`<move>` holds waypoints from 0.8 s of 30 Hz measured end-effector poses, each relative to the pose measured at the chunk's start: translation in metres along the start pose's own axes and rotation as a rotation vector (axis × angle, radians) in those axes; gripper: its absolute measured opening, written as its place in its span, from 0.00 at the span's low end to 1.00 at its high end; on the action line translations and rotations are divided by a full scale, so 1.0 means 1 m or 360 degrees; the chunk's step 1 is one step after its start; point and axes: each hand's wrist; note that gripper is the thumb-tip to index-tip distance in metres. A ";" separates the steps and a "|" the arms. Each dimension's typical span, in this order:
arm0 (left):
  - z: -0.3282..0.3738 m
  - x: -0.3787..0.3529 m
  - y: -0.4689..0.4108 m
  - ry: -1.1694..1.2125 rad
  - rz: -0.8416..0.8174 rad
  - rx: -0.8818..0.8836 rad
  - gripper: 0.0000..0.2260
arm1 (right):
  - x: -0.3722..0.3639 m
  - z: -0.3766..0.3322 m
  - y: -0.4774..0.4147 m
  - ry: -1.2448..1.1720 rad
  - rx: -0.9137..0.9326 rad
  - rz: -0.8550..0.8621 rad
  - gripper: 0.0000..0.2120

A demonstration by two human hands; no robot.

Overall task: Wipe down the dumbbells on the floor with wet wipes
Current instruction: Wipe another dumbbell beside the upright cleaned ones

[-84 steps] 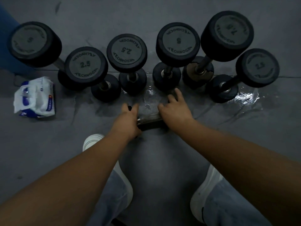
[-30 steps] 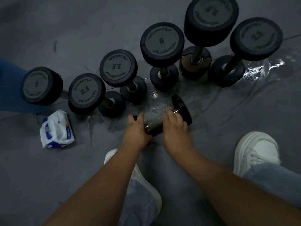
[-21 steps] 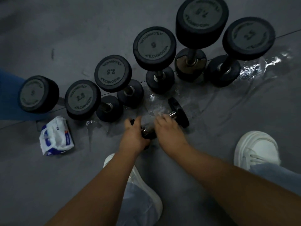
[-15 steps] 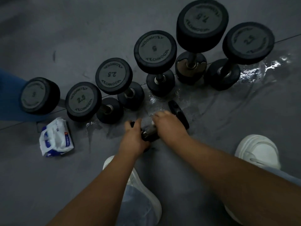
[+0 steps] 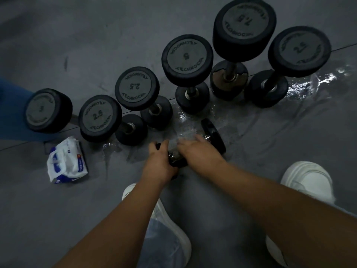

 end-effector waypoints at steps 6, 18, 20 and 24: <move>-0.003 0.010 -0.008 0.0040 -0.0084 -0.0036 0.42 | 0.015 -0.007 -0.010 0.0147 -0.0274 -0.0230 0.17; -0.005 -0.010 0.011 0.0384 0.0032 -0.0154 0.43 | -0.008 -0.015 0.038 -0.0058 -0.0465 0.0015 0.16; -0.006 -0.011 0.015 0.0261 -0.0116 -0.0231 0.51 | -0.030 -0.027 0.057 -0.0050 -0.0428 0.0154 0.26; -0.005 -0.006 0.009 0.0099 -0.0126 -0.0216 0.52 | -0.023 -0.011 0.050 0.0115 -0.0376 0.0254 0.29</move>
Point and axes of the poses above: each hand's wrist, its own y-axis away from the middle knuckle, its own x-axis out of the back of the hand, z = x × y, and after that the axes turned 12 degrees about -y, right-handed
